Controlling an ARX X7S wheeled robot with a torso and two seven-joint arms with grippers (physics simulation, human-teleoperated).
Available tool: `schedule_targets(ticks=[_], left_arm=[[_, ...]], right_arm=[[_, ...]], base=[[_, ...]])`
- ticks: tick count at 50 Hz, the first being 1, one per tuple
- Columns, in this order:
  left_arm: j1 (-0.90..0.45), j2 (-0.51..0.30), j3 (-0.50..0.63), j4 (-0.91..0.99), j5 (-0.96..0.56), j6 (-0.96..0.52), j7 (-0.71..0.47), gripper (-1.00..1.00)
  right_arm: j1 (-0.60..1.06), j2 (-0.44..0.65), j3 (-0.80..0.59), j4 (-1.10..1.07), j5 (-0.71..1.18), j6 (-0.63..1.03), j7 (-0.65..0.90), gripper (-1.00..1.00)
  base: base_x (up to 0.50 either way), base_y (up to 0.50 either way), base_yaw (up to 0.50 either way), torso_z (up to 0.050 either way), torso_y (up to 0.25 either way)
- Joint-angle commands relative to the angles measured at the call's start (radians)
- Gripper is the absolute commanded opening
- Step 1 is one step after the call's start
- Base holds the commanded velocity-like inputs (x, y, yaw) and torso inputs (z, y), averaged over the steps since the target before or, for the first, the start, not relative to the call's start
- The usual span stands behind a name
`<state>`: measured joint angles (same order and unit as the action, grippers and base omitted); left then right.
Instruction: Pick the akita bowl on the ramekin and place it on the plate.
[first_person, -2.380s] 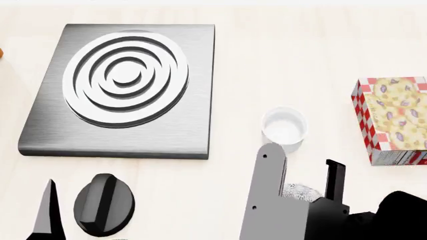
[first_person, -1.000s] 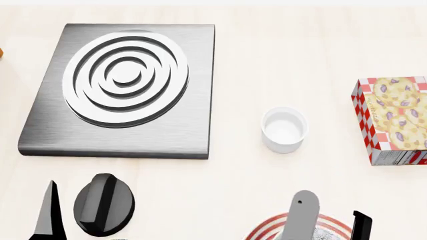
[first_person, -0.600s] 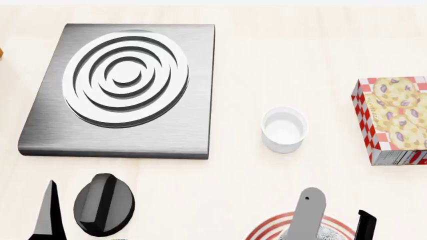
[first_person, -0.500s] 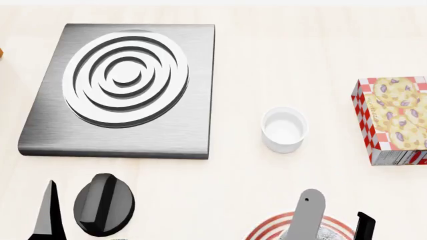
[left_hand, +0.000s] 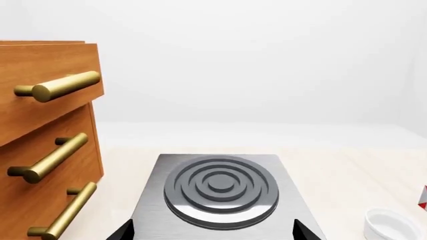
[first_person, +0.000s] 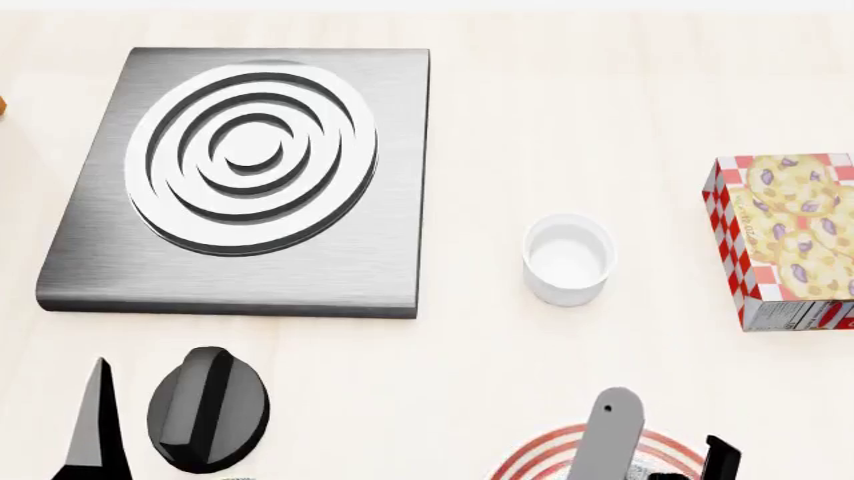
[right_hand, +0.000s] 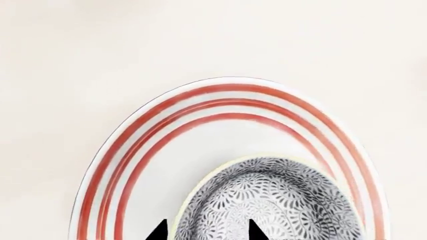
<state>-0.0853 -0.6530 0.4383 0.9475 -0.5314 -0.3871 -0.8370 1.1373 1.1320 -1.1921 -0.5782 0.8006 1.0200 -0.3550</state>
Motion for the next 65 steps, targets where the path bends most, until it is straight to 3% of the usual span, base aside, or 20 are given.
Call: schedule_targets(ticks=[1, 32, 36, 38, 55, 65], left_arm=[[0.001, -0.004, 0.002, 0.001, -0.001, 0.003, -0.003, 1.00], [-0.003, -0.012, 0.012, 0.004, -0.004, 0.005, -0.010, 1.00], [-0.009, -0.012, 0.016, 0.013, -0.008, -0.005, -0.015, 1.00], [-0.009, -0.012, 0.018, 0.011, -0.007, -0.008, -0.016, 1.00], [-0.025, -0.005, 0.043, 0.002, -0.010, -0.031, -0.019, 1.00], [-0.018, -0.014, 0.027, -0.014, -0.015, -0.007, -0.015, 1.00]], right_arm=[[-0.011, -0.006, 0.012, 0.002, -0.001, 0.000, 0.038, 1.00], [-0.033, 0.014, 0.142, -0.113, 0.155, -0.093, 0.197, 1.00], [-0.051, 0.027, 0.175, -0.120, 0.197, -0.144, 0.236, 1.00], [-0.097, 0.038, 0.229, -0.087, 0.255, -0.261, 0.303, 1.00], [-0.260, 0.075, 0.409, -0.050, 0.404, -0.699, 0.611, 1.00], [-0.282, 0.030, 0.446, -0.012, 0.355, -0.754, 0.824, 1.00]], base=[[0.00, 0.00, 0.00, 0.000, 0.000], [0.00, 0.00, 0.00, 0.000, 0.000], [0.00, 0.00, 0.00, 0.000, 0.000], [0.00, 0.00, 0.00, 0.000, 0.000], [0.00, 0.00, 0.00, 0.000, 0.000], [0.00, 0.00, 0.00, 0.000, 0.000]])
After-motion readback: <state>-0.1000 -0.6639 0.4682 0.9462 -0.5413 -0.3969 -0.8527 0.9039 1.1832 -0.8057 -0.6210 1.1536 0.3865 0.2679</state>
